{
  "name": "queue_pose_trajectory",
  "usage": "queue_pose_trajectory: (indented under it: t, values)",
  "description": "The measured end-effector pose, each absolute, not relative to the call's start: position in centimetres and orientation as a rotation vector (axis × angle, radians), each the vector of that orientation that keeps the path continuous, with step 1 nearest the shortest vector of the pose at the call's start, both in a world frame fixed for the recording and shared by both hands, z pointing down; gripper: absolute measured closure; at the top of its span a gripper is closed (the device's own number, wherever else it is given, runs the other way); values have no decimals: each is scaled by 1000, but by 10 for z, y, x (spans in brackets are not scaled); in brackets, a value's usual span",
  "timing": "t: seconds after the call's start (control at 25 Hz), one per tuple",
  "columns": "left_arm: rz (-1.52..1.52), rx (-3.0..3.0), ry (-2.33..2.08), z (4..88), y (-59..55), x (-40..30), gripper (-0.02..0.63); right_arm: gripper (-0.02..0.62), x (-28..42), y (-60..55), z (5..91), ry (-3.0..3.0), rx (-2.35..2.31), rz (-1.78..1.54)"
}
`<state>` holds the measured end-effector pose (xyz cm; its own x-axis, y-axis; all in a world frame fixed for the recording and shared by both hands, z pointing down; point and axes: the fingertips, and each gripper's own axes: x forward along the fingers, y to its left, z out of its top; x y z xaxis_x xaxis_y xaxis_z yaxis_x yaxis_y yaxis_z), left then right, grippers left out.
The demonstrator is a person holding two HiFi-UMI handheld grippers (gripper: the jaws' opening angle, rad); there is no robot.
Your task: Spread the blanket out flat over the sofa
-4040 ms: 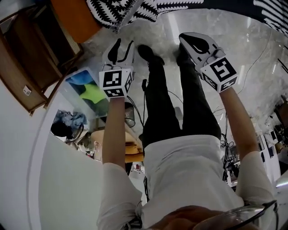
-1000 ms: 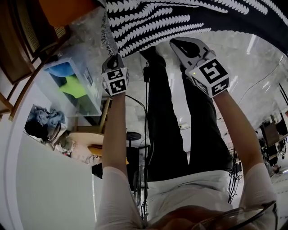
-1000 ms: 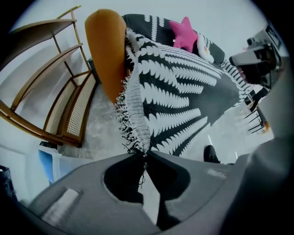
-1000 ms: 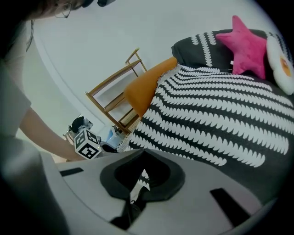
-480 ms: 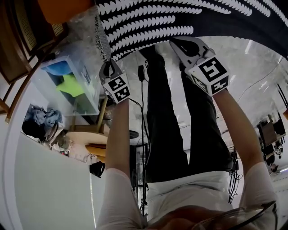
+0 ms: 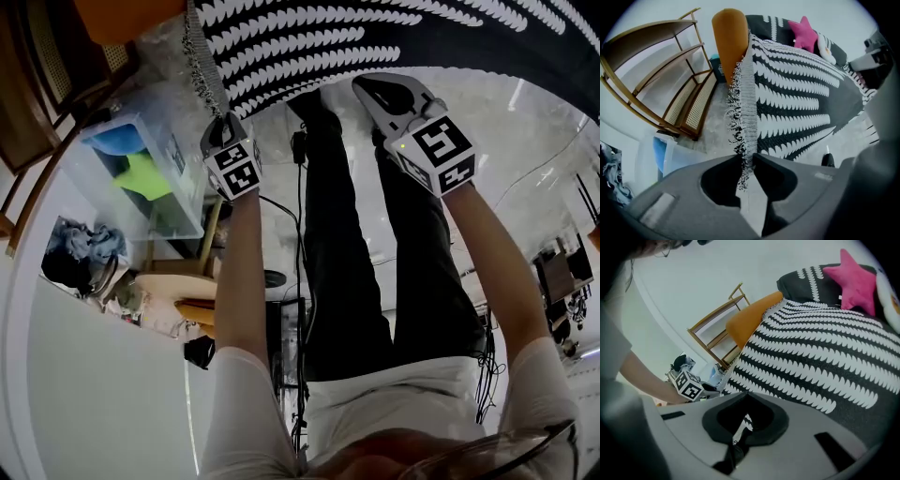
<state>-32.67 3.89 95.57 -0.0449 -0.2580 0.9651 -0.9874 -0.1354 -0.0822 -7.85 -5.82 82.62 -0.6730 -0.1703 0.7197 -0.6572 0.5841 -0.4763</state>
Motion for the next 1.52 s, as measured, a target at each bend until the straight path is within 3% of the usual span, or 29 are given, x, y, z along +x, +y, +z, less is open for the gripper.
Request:
queue_pose_trajectory:
  t: [0.08, 0.56, 1.08, 1.52]
  values:
    - [1221, 1439, -1374, 953, 33, -329, 468, 592, -80, -63, 819, -2184, 651, 1000]
    - [1180, 1512, -1501, 894, 38, -339, 463, 592, -62, -24, 763, -2267, 762, 902]
    - [933, 1658, -1600, 690, -5, -336, 476, 592, -25, -33, 587, -2262, 834, 720]
    - [789, 1942, -1507, 507, -30, -285, 511, 591, -3, -38, 416, -2278, 1112, 699]
